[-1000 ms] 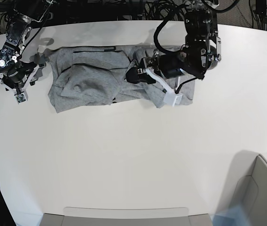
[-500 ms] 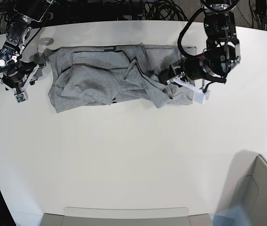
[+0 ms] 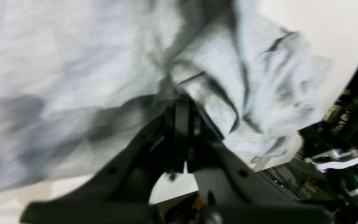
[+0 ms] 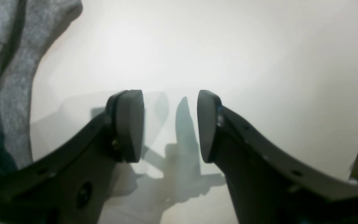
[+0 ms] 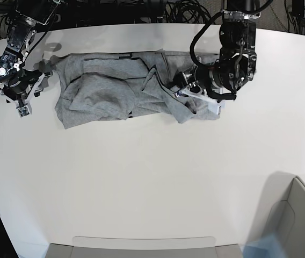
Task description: Fold the T-shirt properly
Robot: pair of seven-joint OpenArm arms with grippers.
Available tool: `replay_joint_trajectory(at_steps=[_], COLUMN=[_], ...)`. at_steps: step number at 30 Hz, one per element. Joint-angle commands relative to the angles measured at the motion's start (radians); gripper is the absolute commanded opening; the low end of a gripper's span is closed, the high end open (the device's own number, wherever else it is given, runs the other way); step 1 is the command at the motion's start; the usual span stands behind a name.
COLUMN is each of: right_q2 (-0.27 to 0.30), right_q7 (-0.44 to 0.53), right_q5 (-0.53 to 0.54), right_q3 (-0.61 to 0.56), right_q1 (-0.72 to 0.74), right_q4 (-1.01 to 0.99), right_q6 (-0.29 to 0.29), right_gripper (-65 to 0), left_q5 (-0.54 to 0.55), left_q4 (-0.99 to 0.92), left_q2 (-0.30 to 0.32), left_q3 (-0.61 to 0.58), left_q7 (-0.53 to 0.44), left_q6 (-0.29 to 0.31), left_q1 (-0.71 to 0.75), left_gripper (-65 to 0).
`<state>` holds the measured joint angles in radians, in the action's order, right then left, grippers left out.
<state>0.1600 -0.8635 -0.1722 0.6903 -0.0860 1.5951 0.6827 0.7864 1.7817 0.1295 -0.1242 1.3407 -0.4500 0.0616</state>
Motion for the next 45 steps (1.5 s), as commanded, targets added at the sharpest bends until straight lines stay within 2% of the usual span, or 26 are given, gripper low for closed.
replay_joint_trajectory(at_steps=[1,9,14,18,23,27,33,38,40,43,45], right_q2=[0.014,0.014,0.008,-0.038,-0.122,-0.185,-0.259,-0.305,-0.308,-0.296,-0.251], right_q7=[0.016,0.016,0.016,0.016,0.01,0.013,0.007,0.002,-0.059,-0.257,-0.394], right_q5=[0.006,0.007,0.01,0.01,0.01,0.01,0.006,0.006,0.012,0.093,0.178], right_q3=[0.004,0.004,0.002,0.001,-0.068,-0.105,-0.148,-0.166,-0.166,-0.157,-0.139], right_q1=[0.01,0.015,0.042,0.076,0.099,0.101,0.096,0.091,0.091,0.102,0.104], right_q4=[0.018,0.02,0.021,0.084,0.215,0.265,0.267,0.271,0.287,0.31,0.31], right_q6=[0.015,0.015,0.015,0.015,0.015,0.015,0.015,0.015,0.015,0.015,0.015], right_gripper=[-37.1,-37.1,-37.1,-37.1,-37.1,-37.1,-37.1,-36.7,-36.6,-34.1,-30.9], left_q5=[0.035,0.034,0.037,0.041,0.126,0.121,-0.008,-0.04,-0.04,-0.04,-0.04], left_q4=[0.01,-0.035,-0.033,0.037,0.205,0.18,0.146,0.145,0.145,0.145,0.139], left_q2=[-0.006,-0.018,-0.02,-0.02,-0.018,-0.012,-0.011,-0.011,-0.011,-0.011,-0.011], left_q3=[-0.016,-0.17,-0.203,-0.205,-0.197,-0.151,-0.114,-0.114,-0.114,-0.111,-0.111], left_q7=[0.009,-0.082,-0.091,-0.088,-0.083,-0.091,-0.08,-0.088,-0.088,-0.082,-0.08], left_q6=[-0.037,-0.039,-0.039,-0.039,-0.039,-0.04,-0.04,-0.037,-0.037,-0.036,-0.034], left_q1=[-0.035,-0.125,-0.131,-0.119,-0.081,-0.053,0.03,0.048,0.048,0.05,0.05], left_gripper=[-65.0,-65.0,-65.0,-65.0,-65.0,-65.0,-65.0,-65.0,-65.0,-65.0,-65.0])
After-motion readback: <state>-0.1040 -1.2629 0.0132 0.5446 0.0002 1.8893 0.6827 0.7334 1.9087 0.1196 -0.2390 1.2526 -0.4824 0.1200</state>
